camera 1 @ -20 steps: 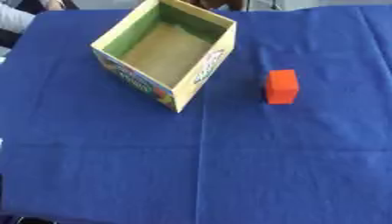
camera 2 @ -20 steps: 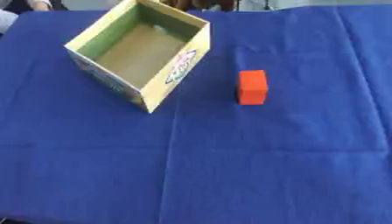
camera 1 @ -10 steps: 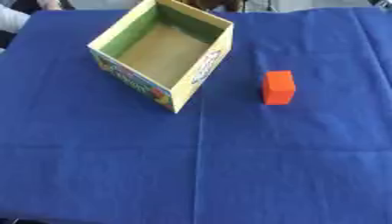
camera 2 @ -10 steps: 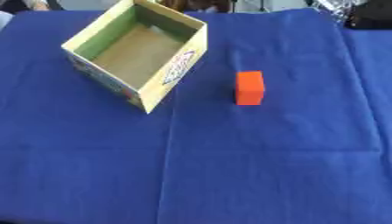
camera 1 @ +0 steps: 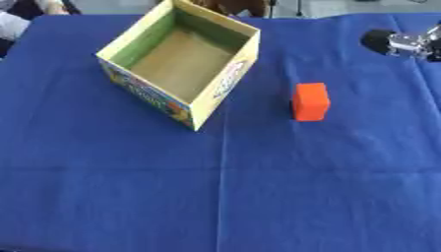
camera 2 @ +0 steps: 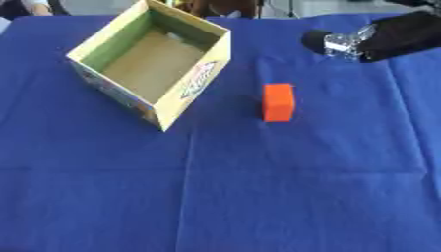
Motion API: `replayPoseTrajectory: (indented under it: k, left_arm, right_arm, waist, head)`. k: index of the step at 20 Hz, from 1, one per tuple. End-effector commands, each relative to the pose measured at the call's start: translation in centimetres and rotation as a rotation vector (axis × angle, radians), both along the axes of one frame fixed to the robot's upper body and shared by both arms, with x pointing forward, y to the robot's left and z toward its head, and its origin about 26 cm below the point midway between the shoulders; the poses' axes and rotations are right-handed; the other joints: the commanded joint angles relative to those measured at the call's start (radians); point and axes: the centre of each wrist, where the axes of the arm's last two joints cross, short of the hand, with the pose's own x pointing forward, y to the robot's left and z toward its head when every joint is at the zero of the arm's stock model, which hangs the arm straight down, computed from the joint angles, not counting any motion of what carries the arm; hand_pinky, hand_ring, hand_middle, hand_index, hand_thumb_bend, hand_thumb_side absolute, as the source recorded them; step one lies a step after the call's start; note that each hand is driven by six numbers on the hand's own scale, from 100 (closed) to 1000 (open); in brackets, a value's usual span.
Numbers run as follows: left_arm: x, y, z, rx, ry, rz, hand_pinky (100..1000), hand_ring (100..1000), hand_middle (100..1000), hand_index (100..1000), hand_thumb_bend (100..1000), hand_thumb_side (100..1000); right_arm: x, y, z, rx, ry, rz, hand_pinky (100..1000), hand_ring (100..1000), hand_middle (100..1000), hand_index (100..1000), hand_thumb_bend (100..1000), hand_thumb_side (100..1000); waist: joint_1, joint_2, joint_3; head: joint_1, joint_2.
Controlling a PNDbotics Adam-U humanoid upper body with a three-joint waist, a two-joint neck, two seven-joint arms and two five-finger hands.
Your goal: Pick up objects on the table and place them in the box.
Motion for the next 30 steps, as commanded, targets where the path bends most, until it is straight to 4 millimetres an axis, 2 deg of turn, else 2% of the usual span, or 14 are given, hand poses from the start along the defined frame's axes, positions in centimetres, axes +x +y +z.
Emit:
replayPoseTrajectory:
  k: [1, 5, 8, 10, 11, 15, 21, 30]
  left_arm:
    - [-0.3, -0.1, 0.9, 0.027, -0.028, -0.011, 489, 652, 647, 806, 100, 969]
    - [-0.3, -0.1, 0.9, 0.025, -0.027, -0.013, 489, 653, 647, 806, 100, 969]
    - [-0.2, -0.2, 0.9, 0.024, -0.026, -0.018, 489, 653, 646, 806, 100, 969]
    - [-0.2, -0.2, 0.9, 0.024, -0.026, -0.020, 488, 654, 646, 806, 100, 969]
    - [-0.2, -0.3, 0.9, 0.024, -0.026, -0.022, 489, 654, 646, 806, 100, 969]
    - [-0.2, -0.3, 0.9, 0.022, -0.026, -0.026, 488, 654, 646, 805, 100, 969]
    - [-0.2, -0.5, 1.0, 0.020, -0.027, -0.035, 487, 655, 646, 805, 100, 968]
    - [-0.1, -0.7, 1.0, 0.013, -0.029, -0.043, 486, 655, 643, 802, 100, 967]
  right_arm:
    - [0.6, -0.1, 0.4, -0.036, 0.017, -0.025, 892, 886, 841, 927, 492, 979]
    - [1.5, 0.1, -0.1, -0.062, 0.075, -0.034, 905, 898, 838, 927, 574, 906]
    - [2.1, 0.4, -0.4, -0.075, 0.106, -0.053, 908, 902, 828, 920, 598, 872]
    - [2.6, 0.7, -0.6, -0.083, 0.123, -0.061, 907, 902, 827, 920, 607, 854]
    - [2.9, 0.9, -0.8, -0.087, 0.137, -0.061, 906, 902, 823, 918, 613, 806]
    - [3.8, 1.5, -1.6, -0.102, 0.185, -0.053, 902, 900, 812, 917, 610, 794]
    - [5.0, 2.1, -3.1, -0.106, 0.253, -0.038, 895, 910, 850, 934, 604, 705]
    - [7.2, 1.5, -5.3, -0.080, 0.311, -0.058, 877, 903, 826, 926, 610, 703]
  waist:
    - [-0.003, -0.022, 0.003]
    - [-0.002, -0.019, 0.005]
    - [-0.003, -0.017, 0.007]
    - [-0.003, -0.017, 0.007]
    - [-0.003, -0.017, 0.009]
    - [-0.003, -0.015, 0.013]
    - [-0.004, -0.010, 0.020]
    - [-0.006, 0.002, 0.031]
  head:
    - [-0.007, -0.014]
    - [-0.011, -0.017]
    - [-0.013, -0.017]
    - [-0.014, -0.016]
    - [-0.016, -0.015]
    - [-0.020, -0.017]
    - [-0.026, -0.019]
    - [-0.026, -0.021]
